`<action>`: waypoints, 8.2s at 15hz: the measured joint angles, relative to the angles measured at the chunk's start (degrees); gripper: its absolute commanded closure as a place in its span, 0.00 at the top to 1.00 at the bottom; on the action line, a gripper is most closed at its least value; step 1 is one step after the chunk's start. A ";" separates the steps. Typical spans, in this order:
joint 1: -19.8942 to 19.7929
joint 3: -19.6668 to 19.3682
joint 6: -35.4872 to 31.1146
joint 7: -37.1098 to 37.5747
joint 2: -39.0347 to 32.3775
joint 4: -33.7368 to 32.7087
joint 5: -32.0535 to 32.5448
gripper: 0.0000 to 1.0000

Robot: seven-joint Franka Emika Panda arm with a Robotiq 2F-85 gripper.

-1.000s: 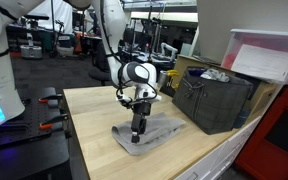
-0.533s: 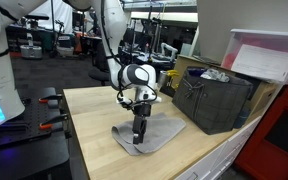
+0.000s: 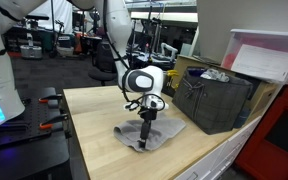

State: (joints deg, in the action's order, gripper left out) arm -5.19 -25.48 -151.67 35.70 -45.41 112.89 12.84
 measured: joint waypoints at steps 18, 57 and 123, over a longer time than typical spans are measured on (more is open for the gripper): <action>-12.19 4.78 3.17 -5.30 4.97 3.57 -28.80 1.00; 1.32 6.51 0.74 -6.99 13.94 11.63 -23.68 0.03; 6.19 9.64 30.88 2.73 2.07 -22.94 10.47 0.89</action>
State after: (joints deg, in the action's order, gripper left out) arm 1.00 -15.84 -120.80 38.44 -43.34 89.95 23.31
